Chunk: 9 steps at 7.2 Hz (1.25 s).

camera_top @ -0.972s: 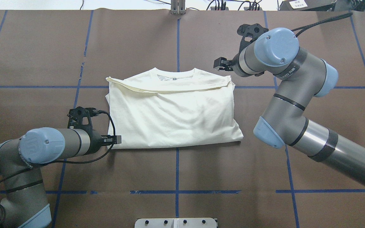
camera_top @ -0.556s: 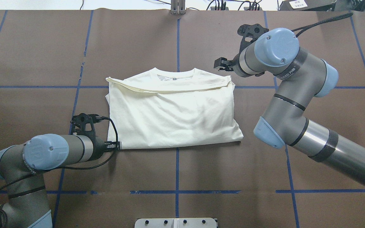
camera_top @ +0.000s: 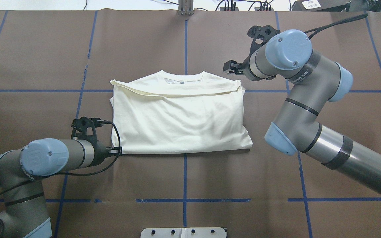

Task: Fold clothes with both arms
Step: 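Grasp the folded shirt edge with the left gripper and drag it farther away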

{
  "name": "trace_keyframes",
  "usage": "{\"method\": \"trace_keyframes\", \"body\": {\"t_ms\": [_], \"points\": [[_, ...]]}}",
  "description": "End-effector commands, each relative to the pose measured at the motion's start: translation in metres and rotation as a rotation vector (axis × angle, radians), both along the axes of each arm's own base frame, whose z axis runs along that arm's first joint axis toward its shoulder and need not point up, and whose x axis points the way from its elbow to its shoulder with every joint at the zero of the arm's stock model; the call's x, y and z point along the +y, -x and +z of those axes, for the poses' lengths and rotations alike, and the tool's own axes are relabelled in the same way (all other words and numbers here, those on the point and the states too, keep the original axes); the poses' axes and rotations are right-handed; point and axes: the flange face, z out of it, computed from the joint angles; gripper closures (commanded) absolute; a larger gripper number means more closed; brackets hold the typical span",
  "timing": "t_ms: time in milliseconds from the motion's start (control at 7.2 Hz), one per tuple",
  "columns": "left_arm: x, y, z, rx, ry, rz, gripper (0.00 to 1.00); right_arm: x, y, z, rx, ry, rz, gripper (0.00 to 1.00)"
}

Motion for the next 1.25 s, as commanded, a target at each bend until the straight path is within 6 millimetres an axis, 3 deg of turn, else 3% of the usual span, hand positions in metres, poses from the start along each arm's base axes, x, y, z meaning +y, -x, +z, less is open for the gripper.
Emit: {"method": "trace_keyframes", "body": {"t_ms": [0, 139, 278, 417, 556, 694, 833, 972, 1111], "points": [[-0.056, 0.04, 0.015, -0.09, -0.126, -0.019, 1.0, 0.0, 0.0, 0.0, 0.0, 0.0, 0.0, 0.0], [-0.103, 0.066, 0.04, -0.177, -0.174, -0.045, 1.0, 0.0, 0.0, 0.0, 0.0, 0.0, 0.002, 0.0], [-0.16, 0.087, 0.048, -0.24, -0.21, -0.087, 1.0, 0.0, 0.0, 0.0, 0.0, 0.0, 0.002, 0.0], [-0.223, 0.086, 0.045, -0.288, -0.227, -0.114, 1.0, 0.0, 0.0, 0.0, 0.0, 0.0, 0.002, 0.0], [-0.279, 0.069, 0.05, -0.33, -0.193, -0.143, 1.0, 0.0, 0.0, -0.001, -0.001, -0.001, 0.002, 0.0], [-0.333, 0.056, 0.04, -0.35, -0.18, -0.171, 1.0, 0.0, -0.001, -0.002, -0.003, -0.003, 0.004, 0.0], [-0.368, 0.036, 0.042, -0.323, -0.207, -0.191, 1.0, -0.001, -0.003, -0.005, -0.007, -0.005, 0.005, 0.0], [-0.381, 0.041, 0.054, -0.308, -0.219, -0.208, 1.0, -0.001, -0.002, -0.007, -0.01, -0.007, 0.006, 0.0], [-0.391, 0.061, 0.051, -0.312, -0.243, -0.21, 0.99, 0.0, 0.0, -0.011, -0.017, -0.007, 0.004, 0.0]]}}
